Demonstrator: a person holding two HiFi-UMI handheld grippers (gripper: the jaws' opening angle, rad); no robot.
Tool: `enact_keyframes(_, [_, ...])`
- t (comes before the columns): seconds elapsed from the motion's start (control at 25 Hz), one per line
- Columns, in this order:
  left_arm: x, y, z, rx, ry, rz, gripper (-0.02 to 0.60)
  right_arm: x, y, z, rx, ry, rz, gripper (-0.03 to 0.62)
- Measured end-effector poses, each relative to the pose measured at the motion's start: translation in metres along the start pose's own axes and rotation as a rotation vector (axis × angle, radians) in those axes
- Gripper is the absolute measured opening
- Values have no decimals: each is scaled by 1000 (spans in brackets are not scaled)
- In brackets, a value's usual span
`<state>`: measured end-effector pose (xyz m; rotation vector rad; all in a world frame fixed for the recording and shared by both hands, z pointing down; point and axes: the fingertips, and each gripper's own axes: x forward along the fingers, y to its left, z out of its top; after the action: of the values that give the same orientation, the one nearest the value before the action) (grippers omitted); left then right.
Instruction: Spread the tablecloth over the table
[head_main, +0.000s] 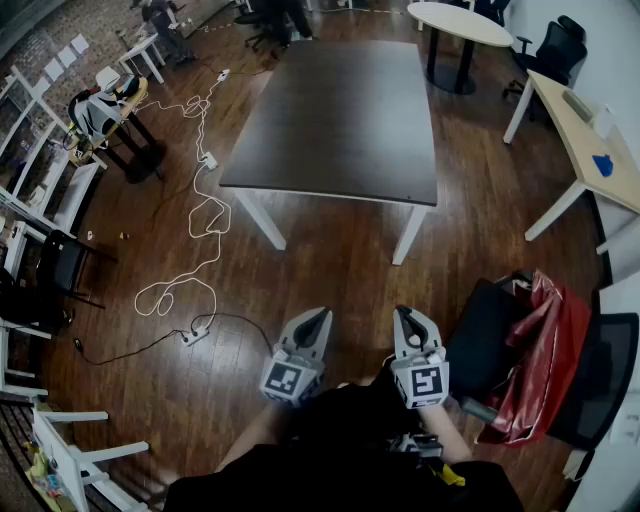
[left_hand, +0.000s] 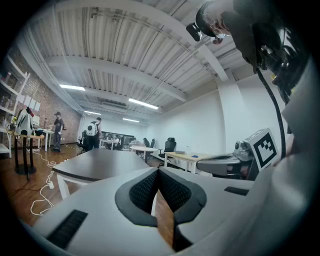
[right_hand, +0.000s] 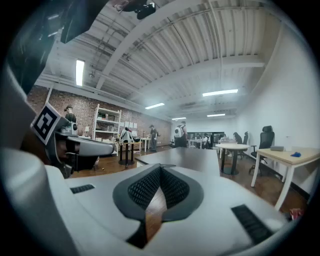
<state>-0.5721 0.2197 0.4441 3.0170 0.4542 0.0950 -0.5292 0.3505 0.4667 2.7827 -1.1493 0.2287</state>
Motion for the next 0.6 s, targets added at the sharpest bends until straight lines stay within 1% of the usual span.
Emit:
enact_keyframes(0.16, [55, -14, 20, 58, -4, -24, -9, 14, -86, 30, 60, -70, -81, 5])
enact_keyframes(0.24, [92, -25, 34, 79, -24, -51, -9, 21, -120, 47, 55, -89, -98, 5])
enact_keyframes(0.32, [129, -41, 45, 80, -48, -85, -9, 29, -144, 54, 16, -79, -94, 5])
enact_keyframes(0.4, [166, -60, 52, 85, -47, -136, -9, 32, -165, 56, -38, -59, -100, 5])
enact_keyframes(0.44, [185, -70, 54, 90, -39, -170, -9, 31, -179, 57, -47, -52, -117, 5])
enact_keyframes(0.52, [225, -94, 56, 96, -23, -251, -9, 22, -214, 57, -30, -46, -182, 5])
enact_keyframes(0.6, [263, -125, 56, 99, -14, -342, -9, 2, -259, 51, -7, -33, -276, 5])
